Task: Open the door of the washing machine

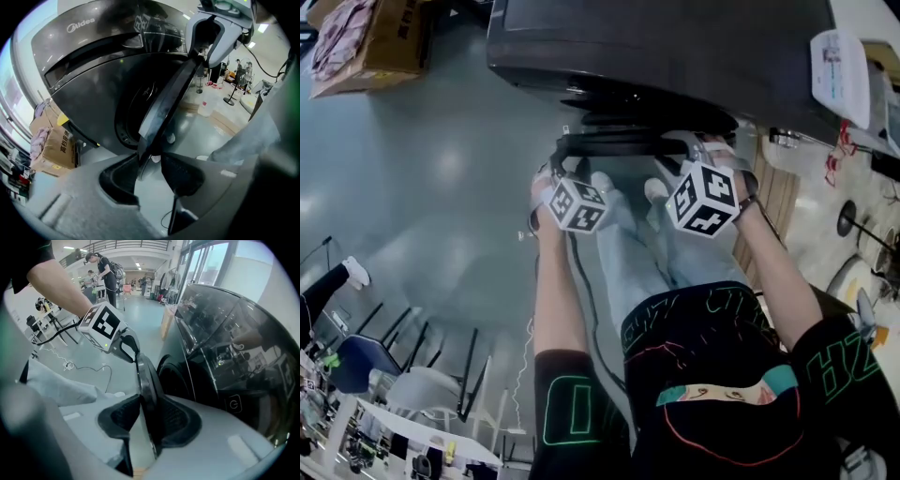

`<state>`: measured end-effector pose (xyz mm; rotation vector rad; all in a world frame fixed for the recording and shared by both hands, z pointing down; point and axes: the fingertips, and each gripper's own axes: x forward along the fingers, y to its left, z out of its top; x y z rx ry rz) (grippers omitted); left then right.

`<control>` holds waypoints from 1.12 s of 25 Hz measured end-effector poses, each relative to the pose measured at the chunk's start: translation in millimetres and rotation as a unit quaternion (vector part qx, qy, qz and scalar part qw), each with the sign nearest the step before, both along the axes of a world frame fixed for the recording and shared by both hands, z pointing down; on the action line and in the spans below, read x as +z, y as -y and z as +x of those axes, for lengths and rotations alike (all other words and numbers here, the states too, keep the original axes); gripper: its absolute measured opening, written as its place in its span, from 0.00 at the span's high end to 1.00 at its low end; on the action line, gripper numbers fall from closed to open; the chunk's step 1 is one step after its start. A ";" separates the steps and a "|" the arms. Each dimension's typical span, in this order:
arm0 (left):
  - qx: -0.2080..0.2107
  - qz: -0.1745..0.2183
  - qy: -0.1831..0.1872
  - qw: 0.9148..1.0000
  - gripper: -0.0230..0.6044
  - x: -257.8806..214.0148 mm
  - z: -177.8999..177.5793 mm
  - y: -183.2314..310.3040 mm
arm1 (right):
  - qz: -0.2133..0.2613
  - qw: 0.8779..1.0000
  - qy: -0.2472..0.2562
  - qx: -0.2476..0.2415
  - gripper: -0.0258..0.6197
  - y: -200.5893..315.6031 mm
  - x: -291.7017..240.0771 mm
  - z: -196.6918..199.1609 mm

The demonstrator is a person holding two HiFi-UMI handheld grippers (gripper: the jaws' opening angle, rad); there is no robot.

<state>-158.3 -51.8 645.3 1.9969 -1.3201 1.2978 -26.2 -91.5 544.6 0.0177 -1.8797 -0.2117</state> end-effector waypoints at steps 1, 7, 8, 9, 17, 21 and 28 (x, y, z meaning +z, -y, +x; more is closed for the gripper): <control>-0.006 -0.003 -0.002 1.000 0.71 1.9 6.0 -5.2 | -0.002 1.000 -0.001 -0.007 0.74 -3.3 1.4 5.2; -0.077 0.007 0.005 0.997 0.70 2.9 17.2 -42.6 | -0.004 0.997 -0.005 -0.081 0.74 -24.9 2.7 11.4; -0.081 0.006 0.002 0.997 0.71 3.9 22.9 -53.6 | -0.006 0.996 -0.009 -0.090 0.74 -33.7 3.4 15.9; -0.087 0.006 -0.001 0.996 0.71 4.7 27.8 -64.1 | -0.008 0.995 -0.012 -0.099 0.74 -41.9 4.1 19.7; -0.164 0.017 0.006 0.986 0.70 6.3 62.4 -119.6 | -0.008 0.983 -0.013 -0.183 0.74 -78.4 5.5 43.4; -0.205 0.031 0.012 0.978 0.70 4.8 76.6 -139.4 | -0.005 0.973 -0.013 -0.230 0.74 -89.5 4.0 52.2; -0.237 0.026 0.000 0.971 0.72 6.5 118.3 -178.1 | -0.004 0.959 -0.035 -0.280 0.74 -114.9 5.3 80.5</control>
